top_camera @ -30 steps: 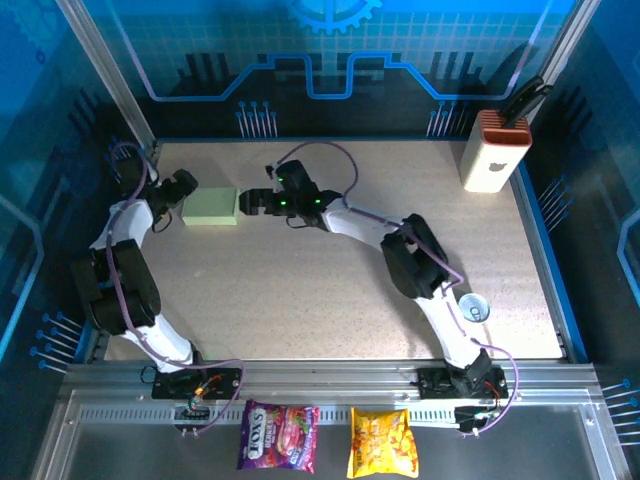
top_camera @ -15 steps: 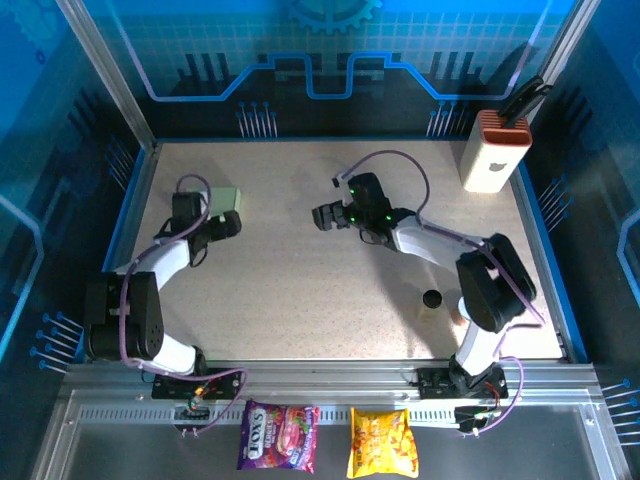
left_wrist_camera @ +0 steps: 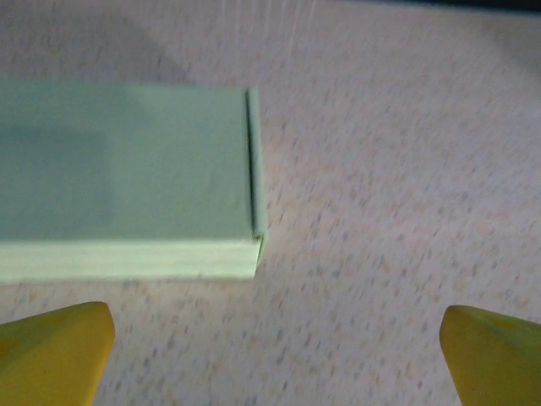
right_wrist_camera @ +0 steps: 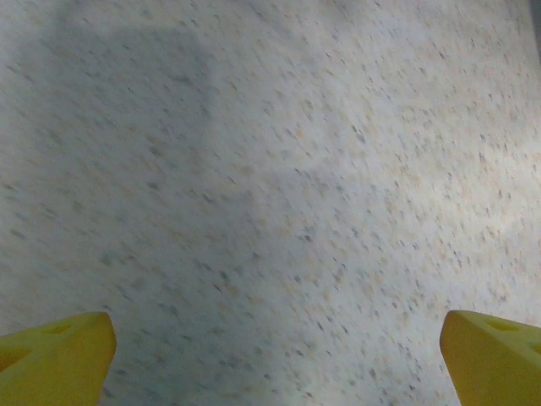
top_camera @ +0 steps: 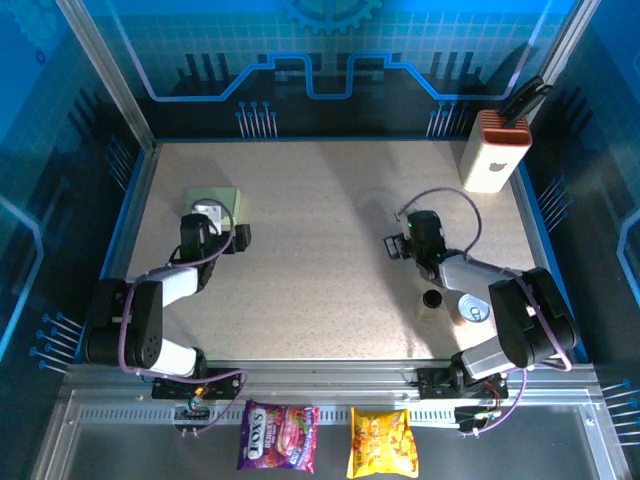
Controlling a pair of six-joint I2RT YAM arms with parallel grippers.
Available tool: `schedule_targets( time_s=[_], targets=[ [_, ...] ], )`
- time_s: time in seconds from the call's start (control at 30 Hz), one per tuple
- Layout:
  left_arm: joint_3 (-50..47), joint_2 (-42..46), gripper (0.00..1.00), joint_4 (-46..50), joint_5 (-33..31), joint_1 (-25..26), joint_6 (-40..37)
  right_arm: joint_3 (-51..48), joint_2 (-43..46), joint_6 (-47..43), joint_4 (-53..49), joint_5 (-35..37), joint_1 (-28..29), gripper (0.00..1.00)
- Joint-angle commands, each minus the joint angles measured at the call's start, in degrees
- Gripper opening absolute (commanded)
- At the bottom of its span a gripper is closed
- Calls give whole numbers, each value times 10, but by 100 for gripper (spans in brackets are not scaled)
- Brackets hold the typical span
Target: Fold the paper box
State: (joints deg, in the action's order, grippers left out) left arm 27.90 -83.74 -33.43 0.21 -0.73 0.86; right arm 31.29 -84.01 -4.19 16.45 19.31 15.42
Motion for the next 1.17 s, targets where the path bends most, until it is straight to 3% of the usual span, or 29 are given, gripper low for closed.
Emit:
schedule_targets(
  time_s=[0.0,0.17,0.3,0.37,0.73,1.13],
  targets=[
    [-28,-30,100,-119,29,-2,-18,-24,30,-11,149,-51,-25,99],
    [-70,-55,100,-221,27,-4,-13,-49,27,-3,216,-124,-73,99],
    [-62,-53,100,-199,33,-5,-15,-77,-19,29,310,-184,-121,99],
    [-59,-53,100,-195,15,-5,-12,-80,-43,31,343,-190,-124,99],
    [-60,-54,100,-196,-30,11,-19,-75,-39,36,323,-167,-122,99],
    [-60,-53,100,-196,-28,11,-17,-76,-40,36,325,-167,-122,99]
  ],
)
